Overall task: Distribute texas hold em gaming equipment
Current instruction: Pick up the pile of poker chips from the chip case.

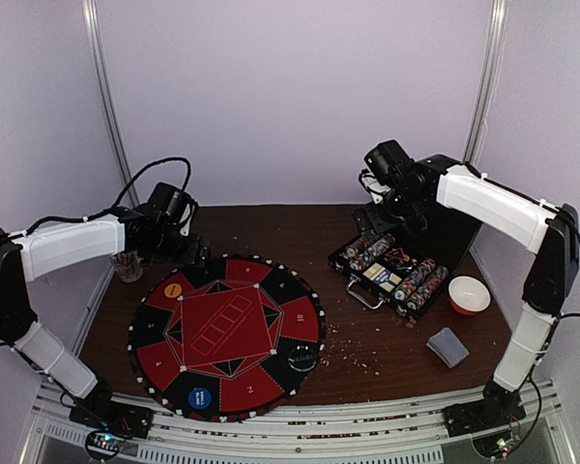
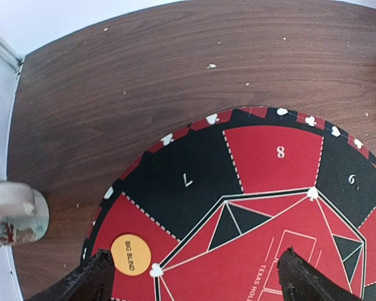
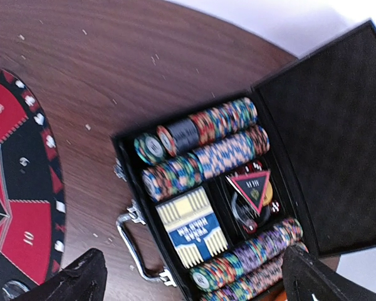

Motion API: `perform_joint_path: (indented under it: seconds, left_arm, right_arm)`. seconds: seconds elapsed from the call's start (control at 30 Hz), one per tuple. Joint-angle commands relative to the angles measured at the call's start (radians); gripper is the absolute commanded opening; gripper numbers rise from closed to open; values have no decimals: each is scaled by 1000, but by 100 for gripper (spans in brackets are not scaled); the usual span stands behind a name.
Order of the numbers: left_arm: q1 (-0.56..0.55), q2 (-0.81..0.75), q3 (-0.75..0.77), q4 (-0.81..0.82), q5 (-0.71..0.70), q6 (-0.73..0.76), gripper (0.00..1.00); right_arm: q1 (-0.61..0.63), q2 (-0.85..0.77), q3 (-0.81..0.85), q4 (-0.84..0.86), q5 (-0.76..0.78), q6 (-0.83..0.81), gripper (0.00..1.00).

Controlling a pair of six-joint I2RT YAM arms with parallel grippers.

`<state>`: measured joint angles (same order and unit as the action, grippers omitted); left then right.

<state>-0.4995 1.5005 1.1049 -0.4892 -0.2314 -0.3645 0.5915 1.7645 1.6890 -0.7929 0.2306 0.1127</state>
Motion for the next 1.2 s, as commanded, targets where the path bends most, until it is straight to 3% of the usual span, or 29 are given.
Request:
perform_joint_path:
  seconds: [0.0, 0.33, 0.43, 0.57, 0.87, 1.17]
  left_arm:
    - [-5, 71, 102, 74, 58, 113, 95]
    - [3, 217, 270, 109, 81, 229, 98]
    - [16, 225, 263, 128, 93, 229, 98]
    - [42, 225, 250, 130, 101, 234, 98]
    - [69, 238, 232, 140, 110, 237, 98]
    - [94, 252, 231, 139, 137, 230, 98]
  right_arm:
    - [-50, 28, 35, -169, 18, 12, 100]
    - [-70, 72, -39, -207, -120, -97, 98]
    - [-70, 110, -15, -183, -214, -172, 95]
    - [-71, 189, 20, -108, -205, -228, 92]
    - [-125, 383, 200, -61, -246, -228, 72]
    - [-133, 467, 221, -65, -273, -216, 70]
